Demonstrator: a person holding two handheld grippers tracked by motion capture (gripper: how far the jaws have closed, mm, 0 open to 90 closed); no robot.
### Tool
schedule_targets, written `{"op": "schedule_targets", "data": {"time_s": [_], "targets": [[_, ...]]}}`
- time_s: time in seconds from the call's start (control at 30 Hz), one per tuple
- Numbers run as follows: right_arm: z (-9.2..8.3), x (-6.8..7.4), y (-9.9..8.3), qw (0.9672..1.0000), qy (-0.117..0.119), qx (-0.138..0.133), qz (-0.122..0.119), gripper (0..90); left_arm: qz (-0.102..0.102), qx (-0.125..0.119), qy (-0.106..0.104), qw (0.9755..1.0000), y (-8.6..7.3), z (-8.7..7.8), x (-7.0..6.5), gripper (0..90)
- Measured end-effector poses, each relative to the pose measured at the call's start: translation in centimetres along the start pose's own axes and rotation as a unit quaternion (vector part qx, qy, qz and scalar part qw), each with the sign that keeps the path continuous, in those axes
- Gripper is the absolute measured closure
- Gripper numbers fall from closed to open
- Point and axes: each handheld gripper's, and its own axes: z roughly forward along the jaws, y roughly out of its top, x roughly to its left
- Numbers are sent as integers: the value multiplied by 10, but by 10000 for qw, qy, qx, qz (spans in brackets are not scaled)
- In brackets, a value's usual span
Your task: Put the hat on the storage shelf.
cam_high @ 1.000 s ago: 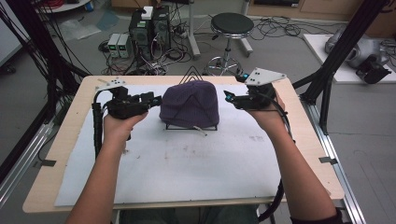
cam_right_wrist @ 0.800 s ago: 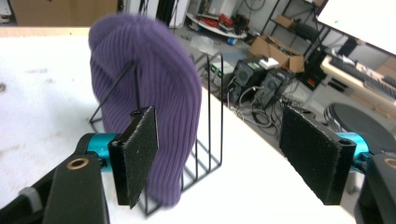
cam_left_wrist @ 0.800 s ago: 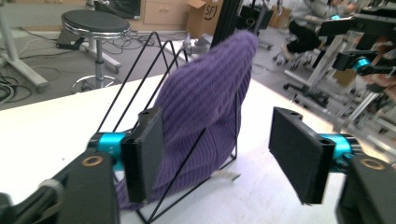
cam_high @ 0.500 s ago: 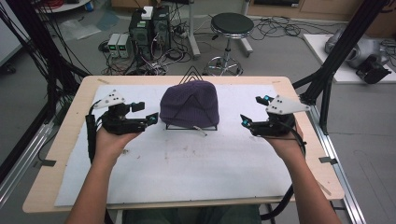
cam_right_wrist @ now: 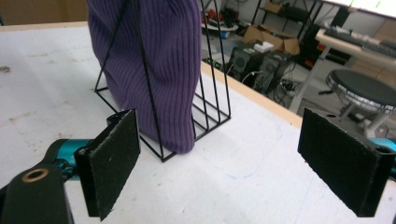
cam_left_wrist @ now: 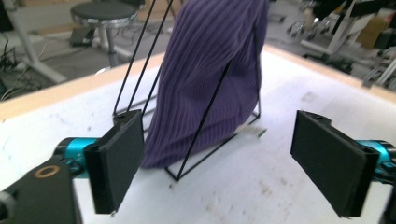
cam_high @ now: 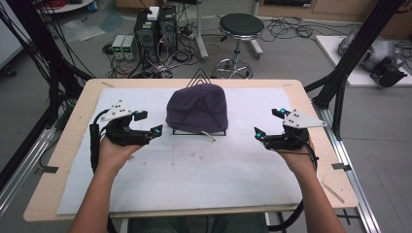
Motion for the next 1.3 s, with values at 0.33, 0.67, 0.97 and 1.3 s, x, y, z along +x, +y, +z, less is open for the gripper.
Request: {"op": "schedule_targets", "data": {"time_s": [0.33, 0.67, 0.97, 1.3], "targets": [[6, -2, -5, 9999, -10, 11, 117, 124, -120, -8, 42, 9999, -8, -5, 9, 173], [11, 1, -1, 9997, 11, 56, 225, 124, -190, -81, 82, 9998, -9, -12, 13, 174], [9, 2, 0, 9998, -24, 92, 196, 124, -179, -34, 44, 9998, -11, -12, 12, 174], [9, 5, 1, 9997, 4, 118, 198, 124, -229, -34, 48, 9997, -16, -12, 14, 174]]}}
